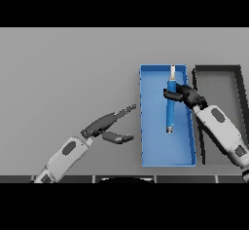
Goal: Pick up the blue pipe and place it into the blue bin.
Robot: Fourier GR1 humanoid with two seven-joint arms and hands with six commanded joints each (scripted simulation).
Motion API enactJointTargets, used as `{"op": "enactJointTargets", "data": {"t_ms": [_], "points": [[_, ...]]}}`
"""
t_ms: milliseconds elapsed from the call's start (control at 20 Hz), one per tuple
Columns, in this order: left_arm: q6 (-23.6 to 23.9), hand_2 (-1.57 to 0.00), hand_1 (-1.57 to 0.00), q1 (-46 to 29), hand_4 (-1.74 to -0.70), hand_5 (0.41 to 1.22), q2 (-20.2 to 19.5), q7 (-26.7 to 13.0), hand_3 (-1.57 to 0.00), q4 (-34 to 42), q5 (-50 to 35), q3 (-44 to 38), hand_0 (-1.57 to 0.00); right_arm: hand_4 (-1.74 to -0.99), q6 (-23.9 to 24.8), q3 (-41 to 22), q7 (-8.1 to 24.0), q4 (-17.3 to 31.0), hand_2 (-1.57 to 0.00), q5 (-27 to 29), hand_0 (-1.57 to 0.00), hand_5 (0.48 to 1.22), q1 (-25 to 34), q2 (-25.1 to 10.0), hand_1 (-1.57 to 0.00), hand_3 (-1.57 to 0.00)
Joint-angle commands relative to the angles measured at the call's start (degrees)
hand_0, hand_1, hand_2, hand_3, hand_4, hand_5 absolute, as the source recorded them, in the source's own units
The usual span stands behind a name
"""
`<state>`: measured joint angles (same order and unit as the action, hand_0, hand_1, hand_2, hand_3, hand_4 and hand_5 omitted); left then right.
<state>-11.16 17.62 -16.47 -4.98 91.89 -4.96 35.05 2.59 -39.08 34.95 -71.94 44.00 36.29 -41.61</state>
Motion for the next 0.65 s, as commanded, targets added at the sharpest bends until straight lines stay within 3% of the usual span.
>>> {"op": "enactJointTargets", "data": {"t_ms": [0, 250, 350, 600], "points": [[0.2, 0.00, 0.00, -0.3, -0.83, 0.471, 0.5, -0.4, 0.00, -0.2, 0.1, 0.3, 0.00, -1.189, 0.5, -0.6, 0.0, -0.5, -0.09, 0.0, -0.12, 0.880, 0.0, -0.6, -0.09, -0.05], [0.2, 0.00, 0.00, -0.3, -0.83, 0.472, 0.0, -1.5, 0.00, 0.7, -0.2, 0.2, 0.00, -1.182, 1.5, -1.0, -0.5, -0.3, -0.03, -0.8, -0.04, 0.795, 0.4, -0.9, -0.03, -0.02], [0.6, 0.00, 0.00, -0.9, -0.83, 0.470, -0.1, -0.7, 0.00, 0.5, 0.7, 0.6, 0.00, -1.176, 1.5, -0.6, -1.7, 0.2, -0.02, -0.4, -0.03, 0.783, 0.1, -0.4, -0.02, -0.01], [1.2, 0.00, 0.00, 1.1, -0.83, 0.474, 0.8, -2.9, 0.00, 0.7, 0.6, 0.2, 0.00, -1.186, 1.4, -1.1, -0.6, -0.7, -0.01, -0.9, -0.02, 0.769, 1.0, -0.5, -0.01, -0.01]]}}
